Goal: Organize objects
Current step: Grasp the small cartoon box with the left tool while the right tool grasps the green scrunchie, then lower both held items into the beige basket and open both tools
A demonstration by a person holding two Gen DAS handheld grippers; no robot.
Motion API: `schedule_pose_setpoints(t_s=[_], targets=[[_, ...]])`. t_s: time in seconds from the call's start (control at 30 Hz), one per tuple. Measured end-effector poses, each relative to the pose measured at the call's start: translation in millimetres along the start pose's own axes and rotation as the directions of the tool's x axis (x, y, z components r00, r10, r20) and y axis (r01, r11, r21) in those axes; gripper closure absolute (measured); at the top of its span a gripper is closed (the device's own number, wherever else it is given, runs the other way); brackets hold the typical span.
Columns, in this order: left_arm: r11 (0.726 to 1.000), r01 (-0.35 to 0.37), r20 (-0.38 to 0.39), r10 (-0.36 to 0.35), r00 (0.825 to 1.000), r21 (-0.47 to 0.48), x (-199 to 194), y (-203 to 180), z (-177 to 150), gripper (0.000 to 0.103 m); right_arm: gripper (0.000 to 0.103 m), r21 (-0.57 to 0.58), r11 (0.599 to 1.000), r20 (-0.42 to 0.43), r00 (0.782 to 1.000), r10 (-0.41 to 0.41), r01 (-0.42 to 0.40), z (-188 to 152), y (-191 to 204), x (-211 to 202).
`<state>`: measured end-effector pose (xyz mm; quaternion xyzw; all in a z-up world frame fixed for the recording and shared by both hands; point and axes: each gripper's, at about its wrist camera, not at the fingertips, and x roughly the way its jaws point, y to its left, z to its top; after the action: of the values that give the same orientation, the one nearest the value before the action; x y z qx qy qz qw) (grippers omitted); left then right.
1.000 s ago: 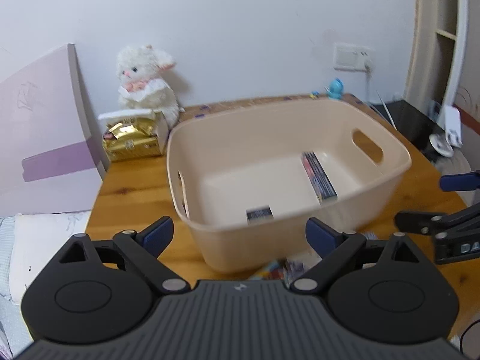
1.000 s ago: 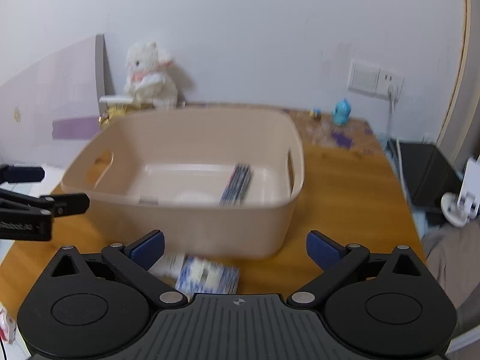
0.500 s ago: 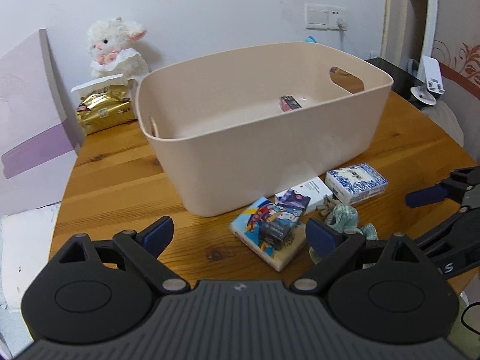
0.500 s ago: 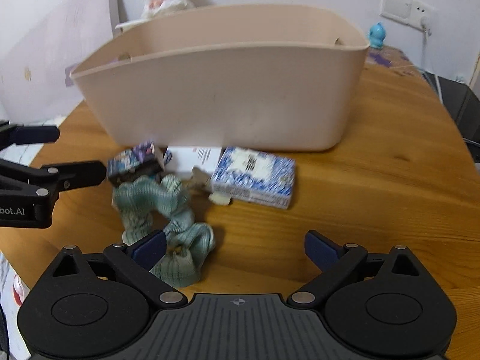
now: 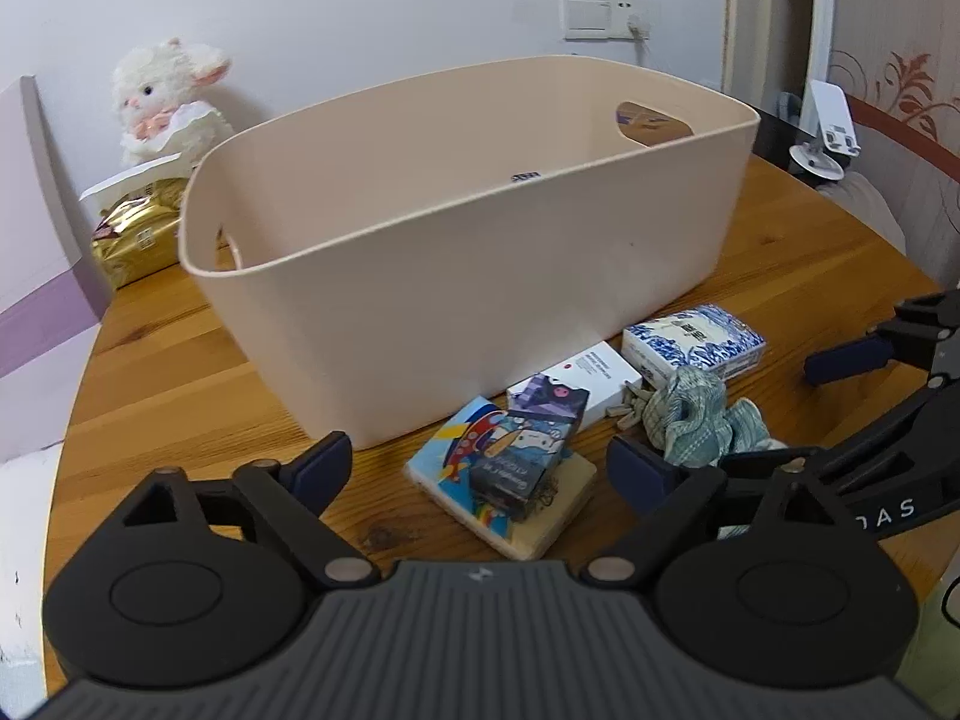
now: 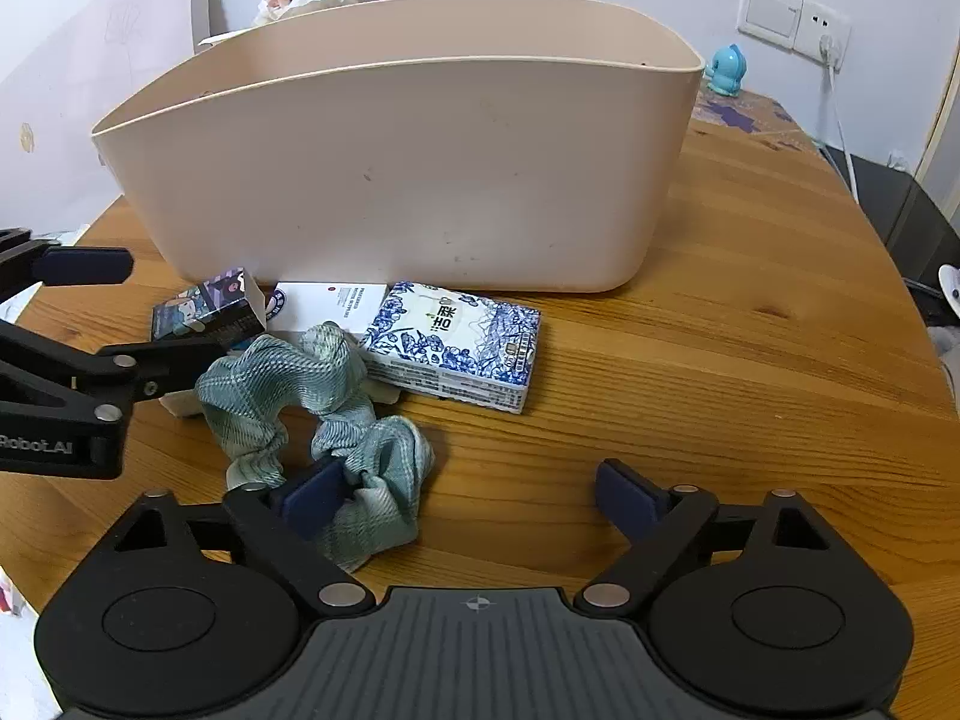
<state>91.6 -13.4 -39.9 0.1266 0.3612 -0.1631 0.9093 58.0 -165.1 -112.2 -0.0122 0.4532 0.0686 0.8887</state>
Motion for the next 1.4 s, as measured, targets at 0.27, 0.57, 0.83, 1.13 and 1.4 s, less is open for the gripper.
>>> schedule_pose_setpoints(t_s=[0.27,0.57,0.83,1.13,1.4], targets=[[0.999,0.050,0.002,-0.050,0.999,0.003,7.1,-2.2,-3.9,0.064,0.059,-0.039,0.999,0.028,1.000,-0.009,0.010,0.1,5.4,-6.2],[0.997,0.070,-0.005,-0.071,0.997,-0.045,2.2,0.3,-5.2,0.078,0.092,-0.031,0.999,0.047,0.999,0.027,-0.026,-5.0,0.9,-14.7],[0.998,0.040,0.002,-0.040,0.999,-0.055,-19.4,1.4,-5.8,0.078,0.094,-0.013,0.998,0.094,0.994,0.056,-0.055,-5.2,-6.7,-34.6],[0.998,0.002,0.065,0.002,0.998,-0.066,-56.7,7.3,11.0,0.078,0.095,-0.034,0.999,0.225,0.974,0.037,-0.030,6.9,-14.4,-85.8],[0.997,-0.046,0.144,0.055,0.988,-0.063,-82.1,17.4,45.4,0.078,0.095,-0.037,0.999,0.362,0.932,0.000,0.015,47.9,-26.1,-125.8]])
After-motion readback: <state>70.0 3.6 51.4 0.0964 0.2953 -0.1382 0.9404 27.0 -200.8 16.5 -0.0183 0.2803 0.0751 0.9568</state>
